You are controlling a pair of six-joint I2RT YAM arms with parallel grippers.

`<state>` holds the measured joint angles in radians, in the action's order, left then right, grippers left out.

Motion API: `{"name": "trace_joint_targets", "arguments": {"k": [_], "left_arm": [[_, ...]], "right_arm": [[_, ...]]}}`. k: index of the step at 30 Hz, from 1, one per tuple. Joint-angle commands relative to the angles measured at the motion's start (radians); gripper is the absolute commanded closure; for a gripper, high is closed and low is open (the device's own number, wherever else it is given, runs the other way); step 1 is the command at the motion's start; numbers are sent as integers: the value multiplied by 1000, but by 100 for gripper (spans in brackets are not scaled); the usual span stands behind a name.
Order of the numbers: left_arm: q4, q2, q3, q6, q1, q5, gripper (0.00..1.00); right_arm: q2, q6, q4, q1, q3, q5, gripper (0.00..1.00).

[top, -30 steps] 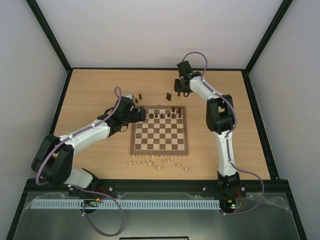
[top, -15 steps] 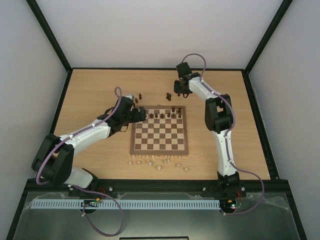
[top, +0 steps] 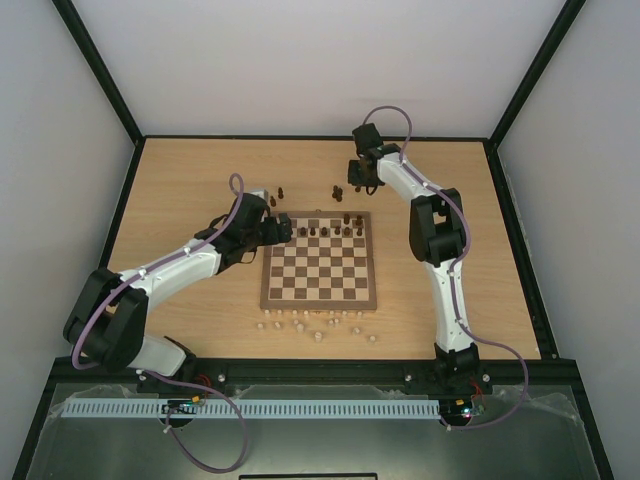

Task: Set up the chess pieces on the board
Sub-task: Pick up the chess piece at the center of the board.

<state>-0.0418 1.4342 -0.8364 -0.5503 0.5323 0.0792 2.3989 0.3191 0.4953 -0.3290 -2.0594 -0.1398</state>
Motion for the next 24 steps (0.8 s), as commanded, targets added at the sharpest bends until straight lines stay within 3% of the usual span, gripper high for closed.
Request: {"name": "trace_joint_targets", "arguments": {"k": [1, 12, 24], "left_arm": [[11, 1, 8, -3, -5, 5, 1], [10, -4, 8, -3, -6, 9, 1], [7, -30, 14, -6, -10, 18, 1]], "right_arm": [[19, -8, 60, -11, -37, -22, 83], [-36, -5, 68, -25, -24, -53, 86], [-225, -2, 38, -47, 138, -97, 86]]}}
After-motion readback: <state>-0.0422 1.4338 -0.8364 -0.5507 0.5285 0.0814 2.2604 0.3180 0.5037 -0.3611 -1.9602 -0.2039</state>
